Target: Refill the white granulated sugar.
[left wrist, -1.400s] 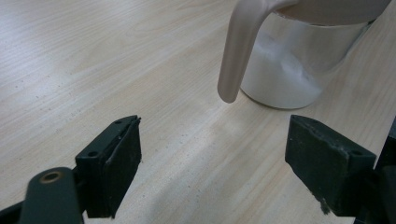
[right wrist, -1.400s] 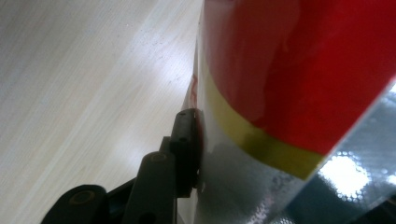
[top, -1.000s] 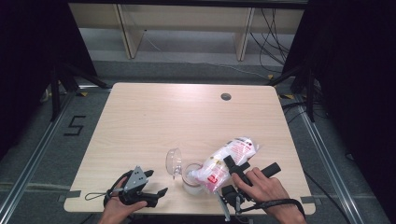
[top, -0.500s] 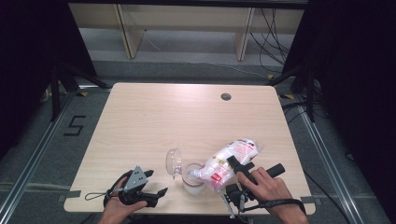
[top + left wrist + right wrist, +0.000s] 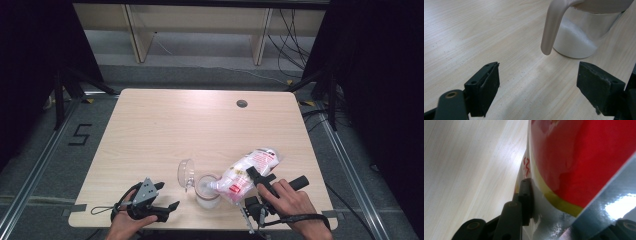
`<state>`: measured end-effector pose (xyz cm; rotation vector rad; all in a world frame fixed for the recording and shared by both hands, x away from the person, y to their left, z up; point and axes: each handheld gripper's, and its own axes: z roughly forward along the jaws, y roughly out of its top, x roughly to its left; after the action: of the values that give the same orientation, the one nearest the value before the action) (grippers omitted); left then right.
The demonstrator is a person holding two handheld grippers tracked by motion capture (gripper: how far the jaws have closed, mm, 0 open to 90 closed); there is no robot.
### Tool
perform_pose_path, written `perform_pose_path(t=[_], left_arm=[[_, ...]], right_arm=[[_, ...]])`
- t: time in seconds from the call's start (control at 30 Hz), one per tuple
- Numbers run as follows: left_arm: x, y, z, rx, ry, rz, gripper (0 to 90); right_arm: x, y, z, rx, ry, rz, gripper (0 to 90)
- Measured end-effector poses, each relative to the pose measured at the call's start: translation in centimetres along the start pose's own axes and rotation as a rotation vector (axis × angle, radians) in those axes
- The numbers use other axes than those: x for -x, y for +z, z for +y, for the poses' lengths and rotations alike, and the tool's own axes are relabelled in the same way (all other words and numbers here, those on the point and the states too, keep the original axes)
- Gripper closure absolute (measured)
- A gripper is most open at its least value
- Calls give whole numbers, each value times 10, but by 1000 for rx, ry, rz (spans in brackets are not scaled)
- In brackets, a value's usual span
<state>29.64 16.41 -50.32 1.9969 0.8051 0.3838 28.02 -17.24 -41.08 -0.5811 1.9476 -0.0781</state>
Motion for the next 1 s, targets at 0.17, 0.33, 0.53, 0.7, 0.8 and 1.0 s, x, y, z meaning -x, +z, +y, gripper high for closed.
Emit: perform_pose_path(t=[0.17, 0.33, 0.53, 0.7, 0.8, 1.0], left_arm=[[0, 0, 0, -5, 5, 3, 180], [0, 0, 0, -5, 5, 3, 181], [0, -1, 0, -5, 11, 8, 181], [0, -1, 0, -3, 4, 2, 180], [0, -1, 0, 3, 4, 1, 181], [0, 0, 0, 3, 6, 4, 181]], right_arm=[[0, 0, -1, -5, -5, 2, 736], [-1, 1, -1, 3, 37, 8, 740], [4, 2, -6, 16, 9, 32, 745], [-2, 4, -12, 37, 93, 59, 749], [0, 7, -17, 64, 79, 56, 751], [-7, 10, -27, 84, 174, 56, 757]])
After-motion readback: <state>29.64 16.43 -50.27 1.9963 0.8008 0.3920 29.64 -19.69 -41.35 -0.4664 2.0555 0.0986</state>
